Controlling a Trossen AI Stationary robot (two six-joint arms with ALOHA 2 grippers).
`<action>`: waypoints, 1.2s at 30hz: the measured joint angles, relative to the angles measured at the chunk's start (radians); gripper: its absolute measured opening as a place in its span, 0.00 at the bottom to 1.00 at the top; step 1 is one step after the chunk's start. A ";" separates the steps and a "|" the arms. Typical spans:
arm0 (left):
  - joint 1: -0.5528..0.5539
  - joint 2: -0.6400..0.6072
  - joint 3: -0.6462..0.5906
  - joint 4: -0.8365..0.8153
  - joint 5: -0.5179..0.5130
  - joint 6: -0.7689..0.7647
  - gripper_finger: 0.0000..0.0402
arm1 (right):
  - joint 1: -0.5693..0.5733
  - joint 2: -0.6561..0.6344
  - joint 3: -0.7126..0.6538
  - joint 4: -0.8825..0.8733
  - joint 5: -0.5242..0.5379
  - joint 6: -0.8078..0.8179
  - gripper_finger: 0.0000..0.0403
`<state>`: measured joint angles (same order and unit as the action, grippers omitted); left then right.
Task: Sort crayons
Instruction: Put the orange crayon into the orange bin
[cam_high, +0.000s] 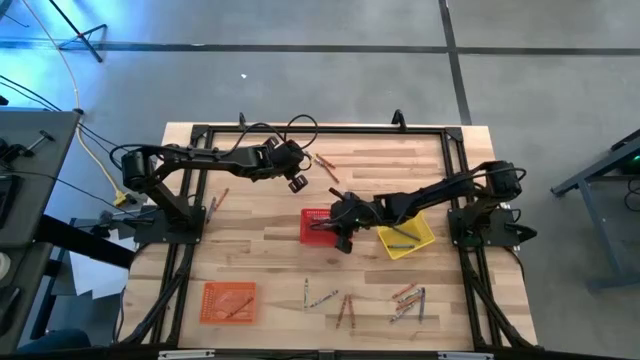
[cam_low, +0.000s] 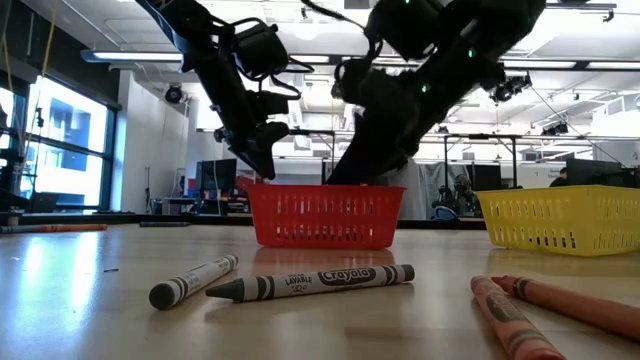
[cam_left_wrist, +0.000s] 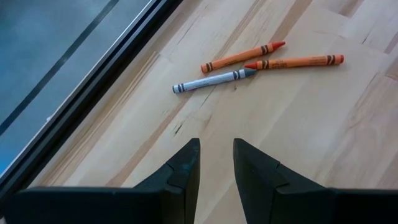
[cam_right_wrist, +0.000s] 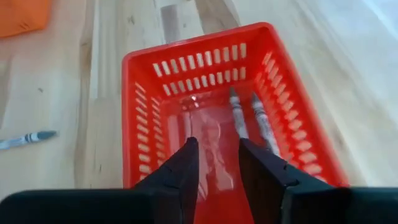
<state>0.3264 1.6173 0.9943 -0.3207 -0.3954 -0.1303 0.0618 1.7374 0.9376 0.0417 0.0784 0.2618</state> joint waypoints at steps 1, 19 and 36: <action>0.000 0.000 0.000 -0.001 0.000 0.000 0.21 | -0.006 -0.019 0.015 -0.043 0.000 -0.002 0.26; 0.001 0.000 0.000 -0.016 -0.052 -0.060 0.21 | -0.277 -0.064 0.055 -0.190 0.196 -0.174 0.27; 0.065 0.000 0.000 -0.126 -0.116 -0.051 0.21 | -0.389 0.111 0.054 -0.046 0.045 -0.139 0.27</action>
<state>0.3915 1.6173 0.9943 -0.4470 -0.5117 -0.1810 -0.3271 1.8481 0.9920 -0.0039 0.1231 0.1226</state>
